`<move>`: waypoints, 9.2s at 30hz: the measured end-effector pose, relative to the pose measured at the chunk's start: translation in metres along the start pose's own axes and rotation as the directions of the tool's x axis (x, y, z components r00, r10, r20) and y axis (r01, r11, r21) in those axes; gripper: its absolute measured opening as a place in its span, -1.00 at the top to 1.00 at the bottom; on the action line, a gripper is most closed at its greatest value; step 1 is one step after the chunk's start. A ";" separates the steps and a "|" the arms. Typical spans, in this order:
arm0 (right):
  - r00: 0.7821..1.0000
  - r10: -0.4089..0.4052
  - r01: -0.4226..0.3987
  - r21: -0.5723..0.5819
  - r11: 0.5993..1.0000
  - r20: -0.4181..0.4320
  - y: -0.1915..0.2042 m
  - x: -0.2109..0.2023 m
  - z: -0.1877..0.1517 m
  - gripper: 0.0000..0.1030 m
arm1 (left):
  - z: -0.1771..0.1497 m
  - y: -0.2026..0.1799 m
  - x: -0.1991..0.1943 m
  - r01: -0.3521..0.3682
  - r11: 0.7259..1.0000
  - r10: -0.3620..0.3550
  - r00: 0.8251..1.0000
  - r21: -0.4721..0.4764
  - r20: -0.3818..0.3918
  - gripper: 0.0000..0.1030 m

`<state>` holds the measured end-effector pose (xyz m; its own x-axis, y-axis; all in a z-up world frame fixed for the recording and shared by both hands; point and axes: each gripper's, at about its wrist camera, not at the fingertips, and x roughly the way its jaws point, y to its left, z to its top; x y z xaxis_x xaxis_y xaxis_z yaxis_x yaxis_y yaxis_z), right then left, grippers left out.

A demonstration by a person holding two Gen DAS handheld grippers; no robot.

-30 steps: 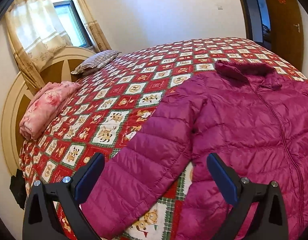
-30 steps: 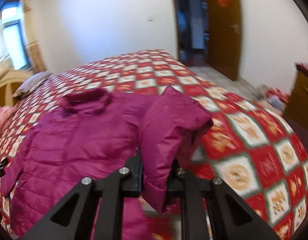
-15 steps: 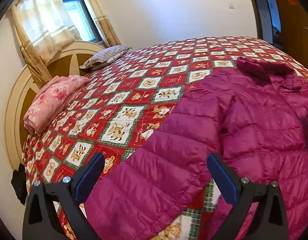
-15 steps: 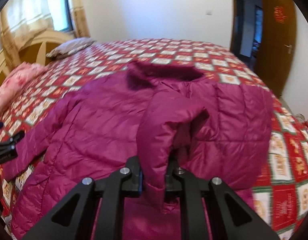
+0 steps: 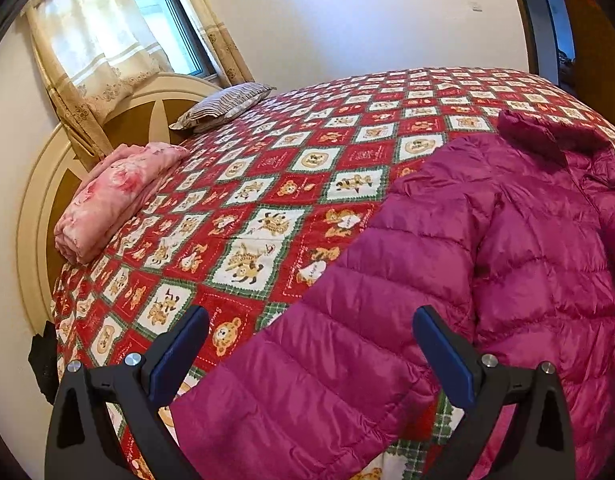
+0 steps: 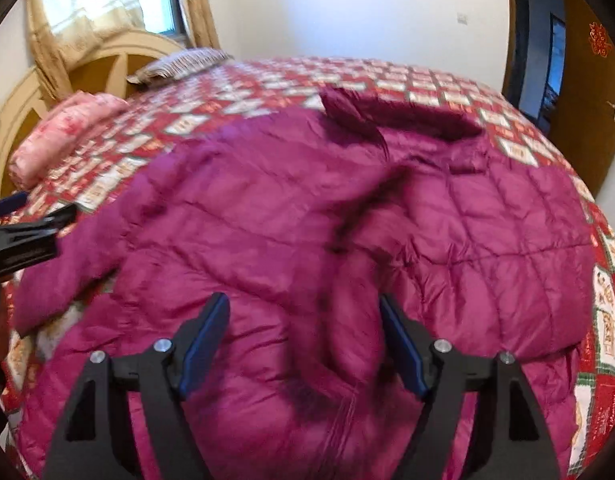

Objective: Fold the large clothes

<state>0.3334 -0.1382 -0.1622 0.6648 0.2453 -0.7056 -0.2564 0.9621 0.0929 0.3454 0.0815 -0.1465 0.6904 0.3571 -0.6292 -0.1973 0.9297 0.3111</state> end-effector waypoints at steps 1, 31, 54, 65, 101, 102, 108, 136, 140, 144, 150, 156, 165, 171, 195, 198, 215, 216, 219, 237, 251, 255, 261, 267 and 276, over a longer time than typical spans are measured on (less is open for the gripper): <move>1.000 -0.003 0.003 -0.020 1.000 -0.001 0.004 -0.006 0.000 -0.52 | 0.003 -0.001 -0.002 -0.004 1.000 0.004 1.000 -0.001 0.002 -0.98; 0.981 -0.185 0.192 0.232 0.954 -0.051 -0.212 0.033 0.035 0.09 | 0.024 -0.155 0.034 -0.027 0.993 0.032 0.998 0.118 -0.045 -0.98; 0.986 -0.161 0.166 0.119 0.979 -0.050 -0.158 0.043 0.011 0.10 | 0.015 -0.195 0.017 0.118 0.991 -0.116 0.993 0.066 -0.031 -0.98; 0.980 -0.194 0.198 0.099 0.975 -0.050 -0.147 0.042 0.004 0.09 | 0.012 -0.191 0.026 0.160 0.986 -0.157 0.986 0.039 -0.061 -0.98; 0.978 -0.200 0.201 0.021 0.979 -0.061 -0.107 0.046 0.001 0.08 | 0.011 -0.195 0.025 0.148 0.988 -0.146 0.988 0.047 -0.053 -0.98; 0.977 -0.205 0.207 0.016 0.978 -0.061 -0.107 0.047 0.001 0.08 | 0.011 -0.195 0.025 0.149 0.988 -0.146 0.988 0.047 -0.053 -0.98; 0.970 -0.234 0.234 -0.005 0.972 -0.066 -0.102 0.048 -0.001 0.08 | 0.015 -0.189 0.026 0.184 0.983 -0.181 0.981 0.031 -0.071 -0.98; 0.954 -0.271 0.254 0.130 0.958 0.129 -0.126 -0.056 -0.035 -0.73 | -0.089 0.099 0.056 0.005 0.951 -0.083 0.967 -0.308 -0.240 -0.84; 0.946 -0.296 0.284 0.105 0.953 0.134 -0.125 -0.056 -0.036 -0.73 | -0.066 0.078 0.038 0.031 0.962 -0.085 0.978 -0.271 -0.191 0.47; 0.931 -0.347 0.328 0.156 0.932 0.111 -0.143 -0.053 -0.038 -0.73 | -0.024 0.056 -0.007 0.042 0.977 -0.049 0.998 -0.207 -0.029 0.61; 0.931 -0.352 0.326 0.212 0.921 0.099 -0.163 -0.055 -0.042 -0.73 | 0.034 -0.022 -0.071 0.184 0.981 -0.172 0.972 -0.064 0.159 0.65; 0.937 -0.338 0.310 0.236 0.921 0.091 -0.170 -0.056 -0.045 -0.73 | 0.059 -0.127 -0.102 0.316 0.944 -0.329 0.922 0.094 0.207 0.66; 0.958 -0.282 0.261 0.256 0.931 0.048 -0.179 -0.045 -0.049 -0.73 | 0.050 -0.210 -0.128 0.344 0.919 -0.383 0.894 0.194 0.232 -0.48; 0.964 -0.264 0.245 0.258 0.935 0.040 -0.180 -0.046 -0.047 -0.73 | 0.059 -0.181 -0.132 0.312 0.937 -0.347 0.887 0.160 0.305 -0.74; 0.980 0.195 -0.187 0.169 0.968 -0.034 -0.088 -0.012 0.006 0.66 | 0.014 -0.057 0.013 0.001 0.999 0.000 1.000 -0.054 0.010 -0.77; 0.994 0.109 -0.104 0.190 0.976 -0.018 -0.108 -0.021 0.001 0.65 | 0.015 -0.053 0.027 0.001 0.997 -0.003 0.999 -0.074 -0.035 -0.77; 1.000 -0.019 0.017 0.157 0.987 0.008 -0.094 0.009 0.038 0.41 | 0.060 -0.157 0.025 0.183 0.983 -0.182 0.983 0.024 -0.012 -0.77; 1.000 -0.024 0.025 0.156 0.987 -0.008 -0.093 0.019 0.035 0.41 | 0.055 -0.165 0.035 0.149 0.988 -0.147 0.989 0.050 -0.029 -0.77; 0.999 -0.017 0.022 0.141 0.990 -0.035 -0.088 0.037 0.025 0.42 | 0.041 -0.166 0.052 0.165 0.986 -0.163 0.985 0.034 -0.057 -0.78; 0.999 -0.050 0.052 0.107 0.993 -0.022 -0.085 0.042 0.003 0.43 | 0.031 -0.164 0.062 0.185 0.983 -0.184 0.981 0.004 -0.064 -0.83; 0.990 -0.065 0.044 0.167 0.985 0.122 -0.123 -0.009 0.035 0.39 | 0.089 -0.117 0.025 0.267 0.957 -0.266 0.964 -0.114 0.022 -0.83; 0.976 -0.180 0.139 0.282 0.949 0.123 -0.178 -0.002 0.060 0.39 | 0.112 -0.116 0.066 0.172 0.973 -0.177 0.984 -0.156 -0.023 -0.83; 0.979 -0.204 0.199 0.299 0.933 -0.012 -0.218 0.048 0.058 0.39 | 0.098 -0.154 0.114 0.107 0.993 -0.113 0.985 -0.054 -0.132 -0.83; 0.983 -0.180 0.180 0.292 0.939 -0.027 -0.222 0.059 0.044 0.39 | 0.085 -0.174 0.117 0.063 0.998 -0.062 0.993 0.001 -0.100 -0.83; 0.977 -0.209 0.210 0.268 0.940 -0.034 -0.214 0.066 0.041 0.39 | 0.083 -0.166 0.125 0.121 0.990 -0.129 0.984 -0.073 -0.120 -0.86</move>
<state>0.4609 -0.3234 -0.2004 0.6796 0.0348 -0.7328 0.0865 0.9881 0.1271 0.5221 -0.0357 -0.2174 0.6214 0.2421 -0.7451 -0.1625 0.9702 0.1797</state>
